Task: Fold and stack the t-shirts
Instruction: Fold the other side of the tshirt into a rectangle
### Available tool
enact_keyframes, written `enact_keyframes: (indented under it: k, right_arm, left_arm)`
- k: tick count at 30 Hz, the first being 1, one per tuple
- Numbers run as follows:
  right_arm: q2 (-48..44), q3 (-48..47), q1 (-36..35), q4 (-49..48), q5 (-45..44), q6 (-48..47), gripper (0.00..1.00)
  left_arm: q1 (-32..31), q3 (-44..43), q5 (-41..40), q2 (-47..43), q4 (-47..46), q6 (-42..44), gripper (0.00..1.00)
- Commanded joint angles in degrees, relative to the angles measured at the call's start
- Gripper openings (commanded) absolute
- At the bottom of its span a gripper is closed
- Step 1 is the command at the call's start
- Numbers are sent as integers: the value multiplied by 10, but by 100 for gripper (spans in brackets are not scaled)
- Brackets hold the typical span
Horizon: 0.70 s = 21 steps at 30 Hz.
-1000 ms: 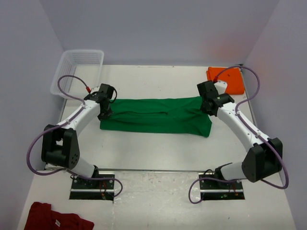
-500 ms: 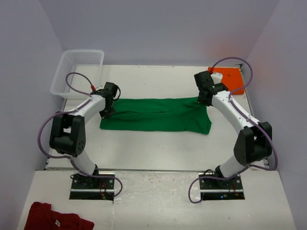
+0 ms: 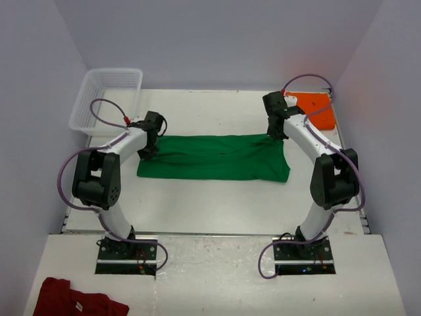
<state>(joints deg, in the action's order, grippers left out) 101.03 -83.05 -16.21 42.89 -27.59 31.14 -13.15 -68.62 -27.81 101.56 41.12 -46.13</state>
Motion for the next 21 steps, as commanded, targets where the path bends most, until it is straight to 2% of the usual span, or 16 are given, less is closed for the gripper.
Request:
enact_keyframes:
  k: [1,4,6,8,12,15,18,21]
  right_arm:
    - [21,-36,7,-17,9,-20,0]
    - [39,-48,7,-17,16,-23,0]
    - [47,-49,7,-16,12,-24,0]
    - [51,-51,8,-15,9,-26,0]
    - [56,-56,10,-11,-1,-26,0]
    - [63,-67,14,-6,-9,-22,0]
    - [76,-81,17,4,-21,-20,0]
    - [91,-97,21,14,-15,-16,0]
  left_arm:
    - [0,14,-69,-42,-24,-52,13]
    - [-9,26,-99,-66,-31,-56,20]
    - [-14,21,-101,-72,-21,-51,30]
    - [-33,14,-136,-82,8,-62,40]
    - [-80,3,-184,-104,32,-76,52]
    - [-86,4,-147,-104,12,-61,53]
    - [-92,14,-103,-98,-18,-46,50]
    - [-94,36,-71,-96,-65,-25,38]
